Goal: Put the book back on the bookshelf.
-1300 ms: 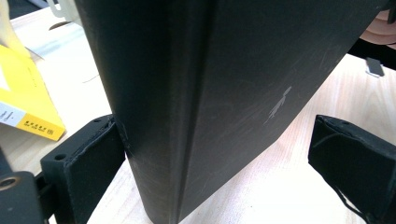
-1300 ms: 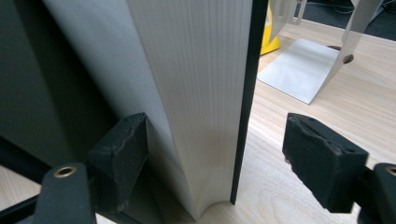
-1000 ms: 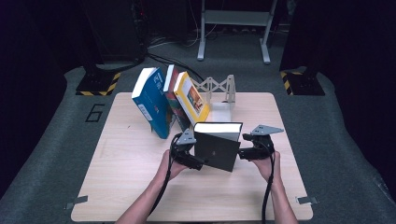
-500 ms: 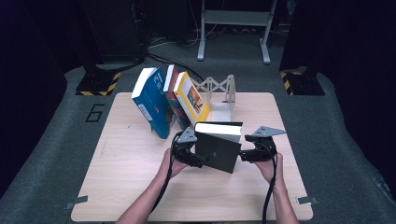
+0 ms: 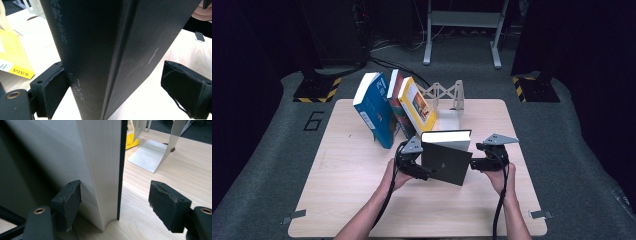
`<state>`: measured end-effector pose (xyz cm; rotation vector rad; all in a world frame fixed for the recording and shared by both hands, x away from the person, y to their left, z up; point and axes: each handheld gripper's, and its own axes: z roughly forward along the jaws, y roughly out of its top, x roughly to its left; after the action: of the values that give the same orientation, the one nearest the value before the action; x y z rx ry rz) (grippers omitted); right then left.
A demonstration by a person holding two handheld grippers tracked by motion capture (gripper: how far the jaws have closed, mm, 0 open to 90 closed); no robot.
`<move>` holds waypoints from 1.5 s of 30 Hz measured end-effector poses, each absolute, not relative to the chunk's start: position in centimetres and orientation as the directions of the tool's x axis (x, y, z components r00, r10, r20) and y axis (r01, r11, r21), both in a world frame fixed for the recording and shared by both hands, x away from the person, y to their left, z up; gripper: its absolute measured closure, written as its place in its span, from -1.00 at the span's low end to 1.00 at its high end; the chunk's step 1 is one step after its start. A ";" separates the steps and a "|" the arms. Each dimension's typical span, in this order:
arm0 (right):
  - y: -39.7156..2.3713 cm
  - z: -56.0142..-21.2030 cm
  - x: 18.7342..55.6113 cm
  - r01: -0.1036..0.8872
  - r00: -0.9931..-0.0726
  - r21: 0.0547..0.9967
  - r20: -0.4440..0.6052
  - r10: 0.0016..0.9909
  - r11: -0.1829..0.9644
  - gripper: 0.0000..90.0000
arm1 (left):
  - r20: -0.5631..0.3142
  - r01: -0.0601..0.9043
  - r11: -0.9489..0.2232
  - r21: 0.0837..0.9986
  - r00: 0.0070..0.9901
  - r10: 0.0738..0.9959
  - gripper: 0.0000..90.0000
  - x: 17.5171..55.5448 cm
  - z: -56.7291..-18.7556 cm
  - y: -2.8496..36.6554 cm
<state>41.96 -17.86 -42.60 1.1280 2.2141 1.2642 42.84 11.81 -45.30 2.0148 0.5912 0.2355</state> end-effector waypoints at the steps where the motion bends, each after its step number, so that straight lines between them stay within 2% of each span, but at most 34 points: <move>1: -17.9 -42.6 42.0 0.469 -0.620 0.836 0.083 0.780 0.283 -0.45 | -0.084 0.313 -0.397 0.863 0.863 0.498 -0.80 42.8 -45.3 11.9; 18: -18.2 -42.6 42.5 0.488 -0.592 0.833 0.099 0.800 0.259 -0.43 | -0.080 0.313 -0.414 0.855 0.868 0.490 -0.78 42.0 -45.1 12.1; 26: -18.3 -42.7 42.9 0.496 -0.586 0.832 0.108 0.803 0.250 -0.44 | -0.080 0.324 -0.437 0.839 0.868 0.489 -0.67 42.1 -44.8 12.3; 34: -18.3 -42.7 42.9 0.500 -0.576 0.831 0.111 0.810 0.242 -0.46 | -0.073 0.326 -0.431 0.841 0.858 0.508 -0.47 42.2 -44.8 12.6; 45: -18.1 -42.9 43.8 0.497 -0.580 0.840 0.134 0.803 0.218 -0.43 | -0.054 0.317 -0.439 0.841 0.855 0.515 -0.43 41.5 -44.7 13.0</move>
<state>43.83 -18.12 -42.92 1.2133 2.1683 1.3009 41.49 13.02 -44.71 2.0637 0.6064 0.2591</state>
